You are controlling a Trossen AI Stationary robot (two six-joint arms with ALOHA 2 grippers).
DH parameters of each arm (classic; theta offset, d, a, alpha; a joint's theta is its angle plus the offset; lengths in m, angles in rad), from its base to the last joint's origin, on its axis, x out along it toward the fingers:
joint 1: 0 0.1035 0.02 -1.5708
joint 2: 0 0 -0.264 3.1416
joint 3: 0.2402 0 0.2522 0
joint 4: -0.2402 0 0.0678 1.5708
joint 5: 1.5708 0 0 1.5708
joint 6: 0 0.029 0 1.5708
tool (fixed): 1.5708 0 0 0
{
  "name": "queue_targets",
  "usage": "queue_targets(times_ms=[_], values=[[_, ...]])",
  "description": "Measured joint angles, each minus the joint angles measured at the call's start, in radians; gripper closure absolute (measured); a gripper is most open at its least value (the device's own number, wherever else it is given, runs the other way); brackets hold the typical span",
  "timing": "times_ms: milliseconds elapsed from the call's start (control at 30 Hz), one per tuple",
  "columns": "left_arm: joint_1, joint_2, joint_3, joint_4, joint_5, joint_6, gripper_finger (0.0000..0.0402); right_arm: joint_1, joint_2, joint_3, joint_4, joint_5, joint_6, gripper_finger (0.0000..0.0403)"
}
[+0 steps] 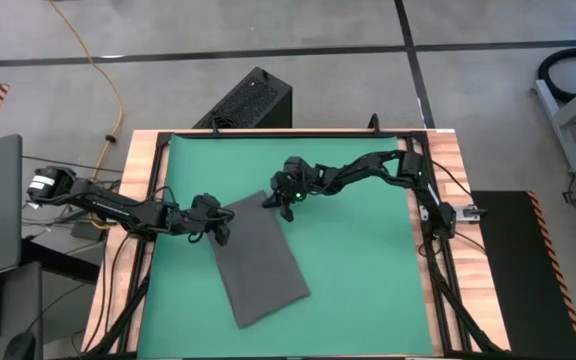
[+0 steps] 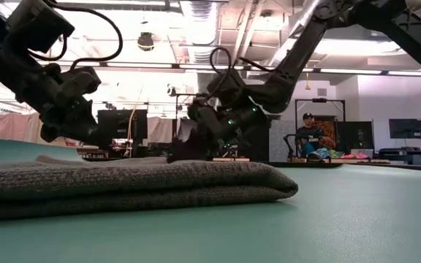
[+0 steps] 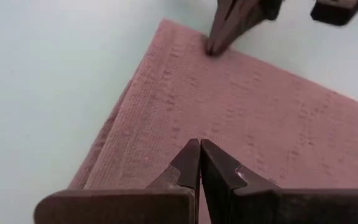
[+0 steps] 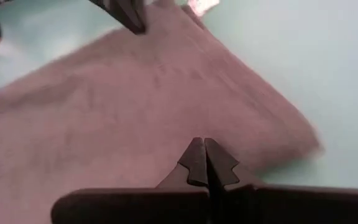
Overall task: Roll towel
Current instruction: Roll the gray towel
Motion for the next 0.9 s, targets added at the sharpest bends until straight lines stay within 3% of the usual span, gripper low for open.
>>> queue_targets(times_ms=[233,400,567,767,900], values=[[0.0,0.031,0.0,-0.017,0.0,0.0,0.0401,-0.016,0.0,-0.03,-0.007,0.007,-0.015,0.0401],[0.0,0.143,0.0,0.004,0.0,-0.02,0.0401,-0.023,-0.001,-0.042,-0.002,0.075,0.046,0.0401],[0.008,0.266,0.002,0.085,-0.055,-0.042,0.0401,-0.03,-0.001,-0.043,-0.001,0.075,0.068,0.04],[0.071,0.39,0.003,0.264,-0.034,-0.026,0.0401,-0.03,-0.001,-0.042,0.038,0.09,0.2,0.04],[0.126,0.418,0.035,0.22,0.009,-0.078,0.0401,-0.03,-0.011,-0.042,0.045,0.097,0.28,0.04]])
